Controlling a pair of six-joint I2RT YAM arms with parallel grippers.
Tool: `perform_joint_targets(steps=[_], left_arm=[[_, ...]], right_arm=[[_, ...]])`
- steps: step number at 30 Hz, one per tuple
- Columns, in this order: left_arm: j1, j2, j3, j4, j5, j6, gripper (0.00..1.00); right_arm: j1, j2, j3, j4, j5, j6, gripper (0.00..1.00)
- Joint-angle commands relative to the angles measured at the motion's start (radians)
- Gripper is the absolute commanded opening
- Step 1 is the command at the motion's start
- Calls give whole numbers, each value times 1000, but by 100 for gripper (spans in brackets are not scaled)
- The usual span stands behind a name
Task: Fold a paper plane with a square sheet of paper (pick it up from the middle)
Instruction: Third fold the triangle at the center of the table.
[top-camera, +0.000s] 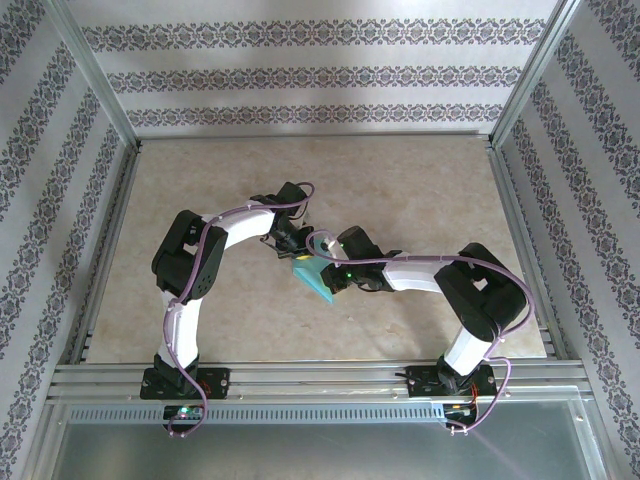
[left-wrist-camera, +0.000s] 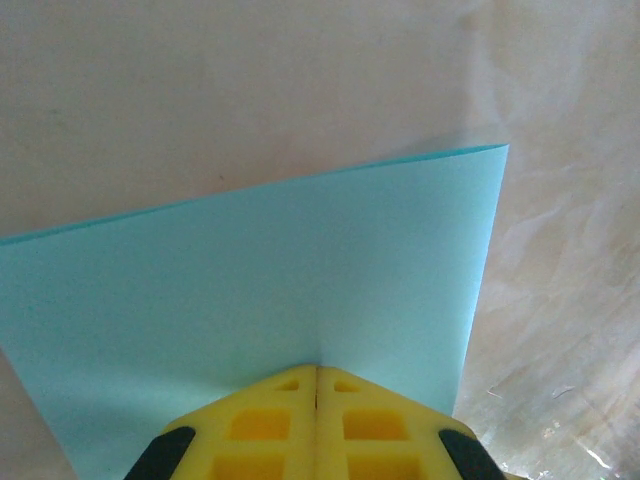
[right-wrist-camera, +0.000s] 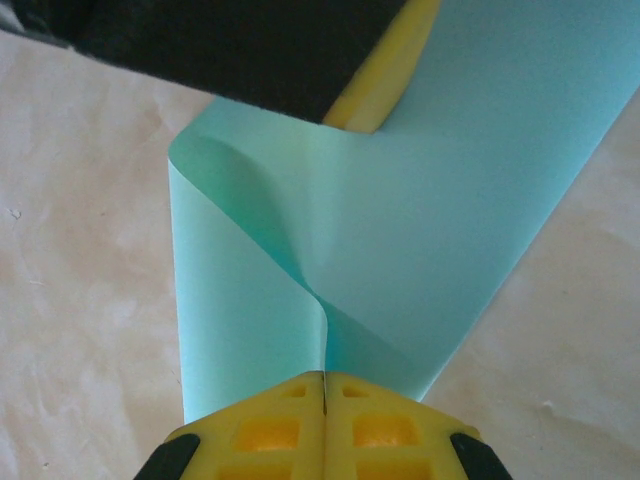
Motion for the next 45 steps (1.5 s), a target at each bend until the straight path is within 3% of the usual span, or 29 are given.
perform_joint_targets(steps=[1,45], left_arm=[[-18,42,-4,-52,-10,27,0],[-18,41,-9,-45,-10,19,0]], right_arm=[[-12,4,31,-25,13,18,0],[-13,34,75,-109,4,30,0]])
